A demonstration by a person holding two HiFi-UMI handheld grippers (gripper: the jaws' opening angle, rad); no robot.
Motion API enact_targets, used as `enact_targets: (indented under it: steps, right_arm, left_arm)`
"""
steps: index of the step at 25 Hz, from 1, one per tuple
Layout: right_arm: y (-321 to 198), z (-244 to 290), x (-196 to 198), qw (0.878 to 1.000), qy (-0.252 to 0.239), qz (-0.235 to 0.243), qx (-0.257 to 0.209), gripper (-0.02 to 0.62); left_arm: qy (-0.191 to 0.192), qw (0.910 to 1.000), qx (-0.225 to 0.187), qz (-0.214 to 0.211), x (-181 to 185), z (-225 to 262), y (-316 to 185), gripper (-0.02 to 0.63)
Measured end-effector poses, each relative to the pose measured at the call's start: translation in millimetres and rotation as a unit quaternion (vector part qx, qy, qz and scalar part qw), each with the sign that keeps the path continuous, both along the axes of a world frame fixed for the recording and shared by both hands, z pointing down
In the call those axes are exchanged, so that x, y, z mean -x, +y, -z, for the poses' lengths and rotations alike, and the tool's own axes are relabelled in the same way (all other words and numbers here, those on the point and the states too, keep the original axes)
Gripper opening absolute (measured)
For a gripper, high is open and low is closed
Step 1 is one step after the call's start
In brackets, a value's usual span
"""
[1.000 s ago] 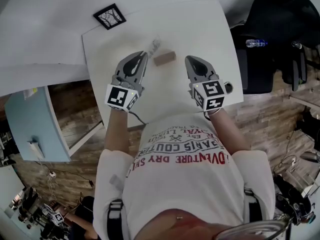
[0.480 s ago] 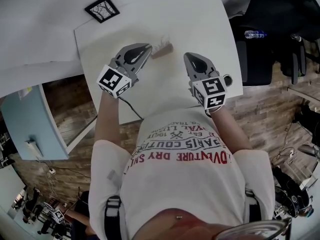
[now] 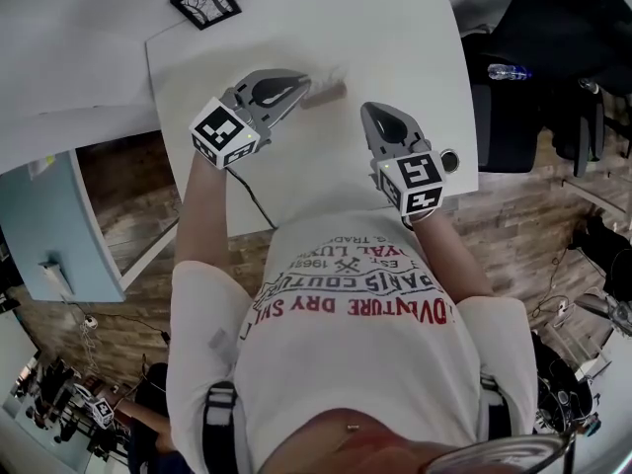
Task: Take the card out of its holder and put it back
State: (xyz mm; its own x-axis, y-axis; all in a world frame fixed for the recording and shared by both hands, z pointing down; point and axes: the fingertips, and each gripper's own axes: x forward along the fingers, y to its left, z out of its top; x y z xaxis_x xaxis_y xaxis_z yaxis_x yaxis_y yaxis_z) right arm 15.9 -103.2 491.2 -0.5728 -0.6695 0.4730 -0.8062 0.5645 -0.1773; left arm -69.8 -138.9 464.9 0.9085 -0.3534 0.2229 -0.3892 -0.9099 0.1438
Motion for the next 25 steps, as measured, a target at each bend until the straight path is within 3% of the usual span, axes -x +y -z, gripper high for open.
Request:
enact_targets:
  steps: [8,25]
  right_arm:
    - [0.9,-2.4,3.3,1.0,0.005,0.009,0.004,0.021]
    - [0.1,-6.1,6.0,1.0,0.017,0.021,0.009,0.021]
  left_arm:
    - [-0.005,0.9992,0.001,-0.038,-1.4,0.7,2.2,0.037]
    - [0.013,0.9994,0.0,-0.034,2.7,-2.4,-1.1,0.037]
